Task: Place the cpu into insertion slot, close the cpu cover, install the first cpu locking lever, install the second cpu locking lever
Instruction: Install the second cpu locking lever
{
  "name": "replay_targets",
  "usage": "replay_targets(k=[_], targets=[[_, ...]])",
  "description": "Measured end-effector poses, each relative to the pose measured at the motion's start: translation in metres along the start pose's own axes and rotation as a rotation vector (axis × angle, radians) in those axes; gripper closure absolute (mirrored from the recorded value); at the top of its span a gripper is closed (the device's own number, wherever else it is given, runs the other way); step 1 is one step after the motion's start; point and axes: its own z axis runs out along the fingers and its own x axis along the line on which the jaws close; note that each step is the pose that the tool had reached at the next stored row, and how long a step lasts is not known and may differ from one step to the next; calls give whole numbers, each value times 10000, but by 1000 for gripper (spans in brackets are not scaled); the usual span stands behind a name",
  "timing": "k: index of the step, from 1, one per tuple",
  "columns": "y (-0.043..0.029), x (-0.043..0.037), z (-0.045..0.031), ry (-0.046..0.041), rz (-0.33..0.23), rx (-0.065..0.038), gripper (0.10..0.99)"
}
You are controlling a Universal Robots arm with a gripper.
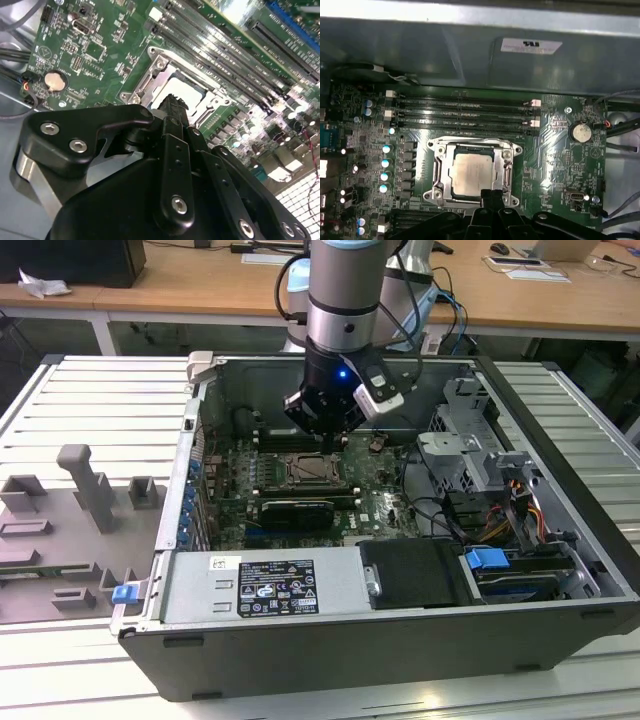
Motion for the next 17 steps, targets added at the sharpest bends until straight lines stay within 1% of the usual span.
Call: replay_targets(k=[8,10,13,15,17], targets=[[-125,7,1,6,0,1,980],[-137,7,11,41,1,-5,980],[-156,9,33,64,3,-6,980],[-187,14,57,64,2,-28,980],[-219,19,59,63,-5,-58,980]])
